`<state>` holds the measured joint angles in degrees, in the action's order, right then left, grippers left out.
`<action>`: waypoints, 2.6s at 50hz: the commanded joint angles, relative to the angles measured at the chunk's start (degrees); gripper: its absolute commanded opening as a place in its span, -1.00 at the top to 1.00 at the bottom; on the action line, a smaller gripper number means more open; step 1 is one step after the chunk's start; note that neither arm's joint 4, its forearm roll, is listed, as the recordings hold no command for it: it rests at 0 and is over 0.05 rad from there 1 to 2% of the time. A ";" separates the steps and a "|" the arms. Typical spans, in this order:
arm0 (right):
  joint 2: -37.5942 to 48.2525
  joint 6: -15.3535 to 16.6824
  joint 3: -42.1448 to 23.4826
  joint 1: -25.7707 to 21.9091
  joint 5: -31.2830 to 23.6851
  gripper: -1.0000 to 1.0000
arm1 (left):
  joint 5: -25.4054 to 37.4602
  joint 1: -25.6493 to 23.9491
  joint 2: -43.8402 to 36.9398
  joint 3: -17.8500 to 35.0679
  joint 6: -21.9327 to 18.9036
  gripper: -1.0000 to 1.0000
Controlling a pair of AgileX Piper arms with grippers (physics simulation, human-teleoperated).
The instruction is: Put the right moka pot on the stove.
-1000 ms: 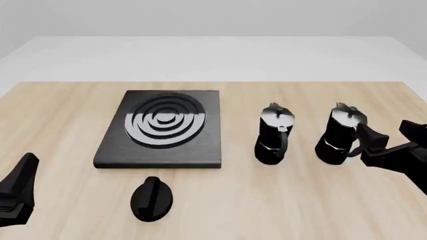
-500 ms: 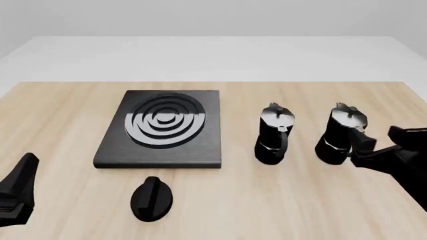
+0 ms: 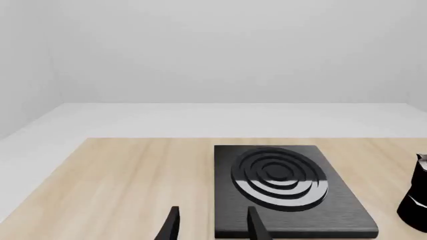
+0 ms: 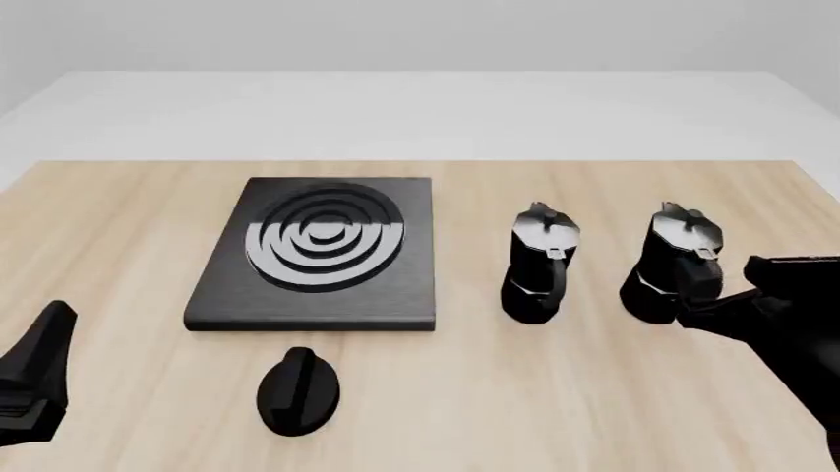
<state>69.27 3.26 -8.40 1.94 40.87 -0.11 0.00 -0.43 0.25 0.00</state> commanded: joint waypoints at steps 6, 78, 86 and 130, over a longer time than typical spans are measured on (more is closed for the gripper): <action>7.07 -0.50 0.04 0.67 5.89 -1.00 | 0.00 0.00 0.00 0.00 0.00 -1.00; -21.77 3.61 -4.12 -2.83 -20.67 1.00 | 0.00 0.00 0.00 0.00 0.00 -1.00; -29.94 3.69 -7.35 -4.24 -29.93 1.00 | 0.00 0.00 0.00 0.00 0.00 -1.00; -34.76 6.34 -29.85 -22.34 -47.84 1.00 | 0.00 0.00 0.00 0.00 0.00 -1.00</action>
<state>31.37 9.20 -35.04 -17.18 -9.91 -0.11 0.00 -0.43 0.25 0.00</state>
